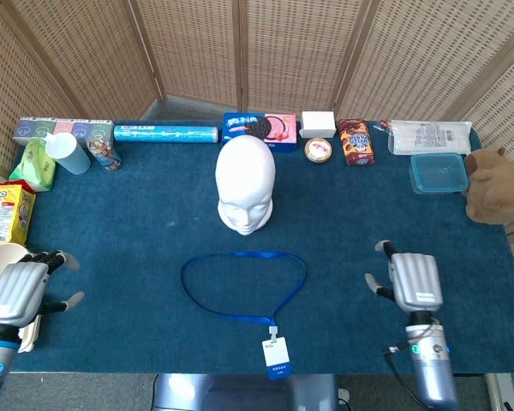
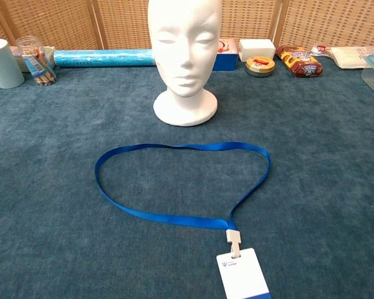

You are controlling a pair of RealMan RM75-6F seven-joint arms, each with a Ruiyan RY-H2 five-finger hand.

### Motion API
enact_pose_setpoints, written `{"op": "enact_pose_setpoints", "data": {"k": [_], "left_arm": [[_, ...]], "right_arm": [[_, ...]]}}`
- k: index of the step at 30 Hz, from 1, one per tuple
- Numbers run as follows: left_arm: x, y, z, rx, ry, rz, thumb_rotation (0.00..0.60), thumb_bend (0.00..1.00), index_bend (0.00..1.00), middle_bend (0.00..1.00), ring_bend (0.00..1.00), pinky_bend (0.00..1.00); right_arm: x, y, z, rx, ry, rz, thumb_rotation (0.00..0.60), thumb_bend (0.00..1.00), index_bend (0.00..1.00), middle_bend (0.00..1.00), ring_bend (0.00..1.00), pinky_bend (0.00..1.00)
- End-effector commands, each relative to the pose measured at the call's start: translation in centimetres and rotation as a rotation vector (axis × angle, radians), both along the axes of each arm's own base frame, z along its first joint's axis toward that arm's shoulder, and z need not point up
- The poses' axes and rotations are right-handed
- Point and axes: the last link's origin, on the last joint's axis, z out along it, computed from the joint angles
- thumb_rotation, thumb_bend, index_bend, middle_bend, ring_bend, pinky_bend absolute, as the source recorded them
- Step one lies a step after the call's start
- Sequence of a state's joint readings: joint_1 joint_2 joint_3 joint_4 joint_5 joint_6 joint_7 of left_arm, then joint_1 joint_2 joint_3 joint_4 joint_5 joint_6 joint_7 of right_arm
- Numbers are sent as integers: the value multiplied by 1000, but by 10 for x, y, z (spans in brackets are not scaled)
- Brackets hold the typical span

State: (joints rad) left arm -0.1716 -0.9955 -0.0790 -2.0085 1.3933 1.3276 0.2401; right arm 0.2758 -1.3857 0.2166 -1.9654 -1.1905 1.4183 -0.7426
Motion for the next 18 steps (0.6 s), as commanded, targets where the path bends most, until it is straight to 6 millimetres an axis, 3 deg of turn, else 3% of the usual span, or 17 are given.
{"op": "enact_pose_setpoints", "data": {"k": [1,8,18], "left_arm": [[3,4,-2,-3,0,-10,568,188,437,427,417,347],[7,12,-8,-30,16,-27,568,189,436,427,418,347],[12,22,-16,-62,26,-40,566,189,437,427,417,347]], "right_arm": [[15,-12,-18,4,-11,4,456,288,421,915,1000,1000],[31,-22,-47,46,-37,-12,459,287,463,971,1000,1000],[44,-39,-90,133,-10,-61,460,288,473,979,1000,1000]]}}
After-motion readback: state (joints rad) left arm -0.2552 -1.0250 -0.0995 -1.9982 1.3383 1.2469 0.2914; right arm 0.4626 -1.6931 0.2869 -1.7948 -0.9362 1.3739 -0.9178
